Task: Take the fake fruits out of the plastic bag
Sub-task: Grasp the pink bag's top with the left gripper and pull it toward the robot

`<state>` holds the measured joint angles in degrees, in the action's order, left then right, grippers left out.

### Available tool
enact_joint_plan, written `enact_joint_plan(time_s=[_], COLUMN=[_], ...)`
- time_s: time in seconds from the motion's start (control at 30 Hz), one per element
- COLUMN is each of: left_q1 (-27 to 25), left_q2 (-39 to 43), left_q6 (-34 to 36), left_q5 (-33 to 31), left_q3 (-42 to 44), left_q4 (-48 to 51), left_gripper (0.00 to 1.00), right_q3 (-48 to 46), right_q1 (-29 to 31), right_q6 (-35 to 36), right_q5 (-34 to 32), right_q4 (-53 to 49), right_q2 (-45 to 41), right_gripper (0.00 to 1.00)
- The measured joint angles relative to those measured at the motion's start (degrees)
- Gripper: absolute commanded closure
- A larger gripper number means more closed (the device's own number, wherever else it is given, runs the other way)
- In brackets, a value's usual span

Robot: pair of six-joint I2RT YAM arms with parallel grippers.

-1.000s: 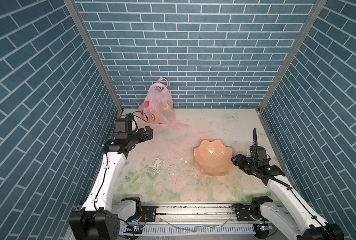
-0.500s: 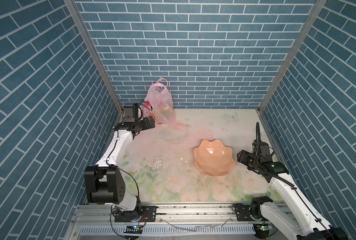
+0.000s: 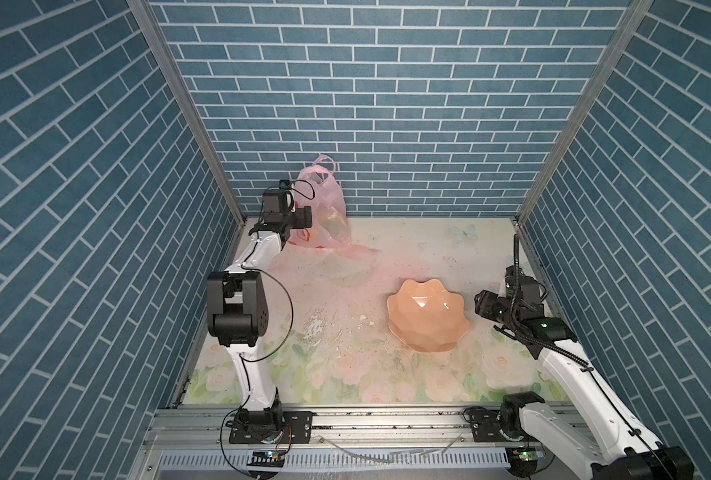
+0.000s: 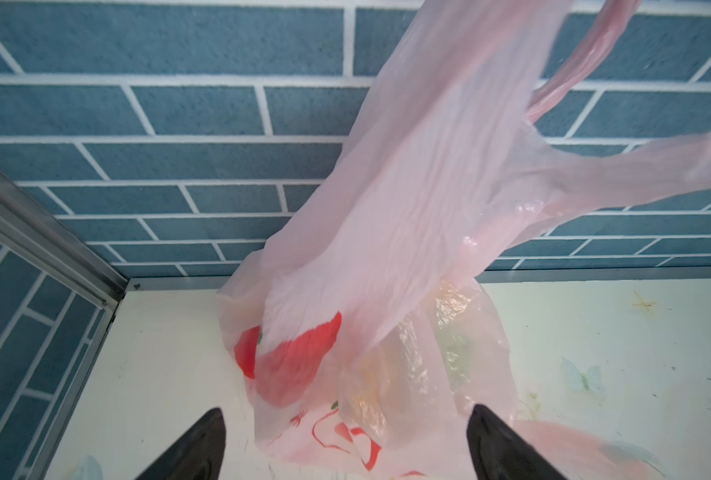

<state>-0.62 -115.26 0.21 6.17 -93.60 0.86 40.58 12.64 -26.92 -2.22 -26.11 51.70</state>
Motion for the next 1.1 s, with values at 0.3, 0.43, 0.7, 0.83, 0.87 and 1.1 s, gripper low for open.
enact_joint_plan(time_s=[0.3,0.43,0.7,0.83,0.87,1.1], left_q1=[-0.04,-0.07,-0.07,-0.07,-0.07,-0.7], left_q2=[-12.04,-14.86,-14.62,-12.94,-12.07,2.91], left_q6=[3.8,3.8,0.72,-1.36,-2.1,-7.17], left_q5=[1.6,2.49,2.91,2.93,2.95,1.51], left_q3=[-10.67,-13.42,-11.87,-8.2,-6.95,8.92], left_q4=[-4.37,-5.75,-9.51,-9.81,-9.77,-9.44], left_gripper=[0.28,0.59,1.0,1.0,1.0,1.0], right_q3=[3.1,3.1,3.1,3.08,3.08,3.08], right_q1=[0.0,0.0,0.0,0.0,0.0,0.0], right_q6=[0.42,0.39,0.37,0.37,0.37,0.39], right_q5=[-0.85,-1.03,-1.01,-1.01,-1.01,-0.42], right_q4=[0.09,0.17,1.27,1.97,2.14,2.67], right_q2=[2.78,3.91,5.46,5.11,4.76,0.85], right_gripper=[0.38,0.38,0.39,0.4,0.4,0.39])
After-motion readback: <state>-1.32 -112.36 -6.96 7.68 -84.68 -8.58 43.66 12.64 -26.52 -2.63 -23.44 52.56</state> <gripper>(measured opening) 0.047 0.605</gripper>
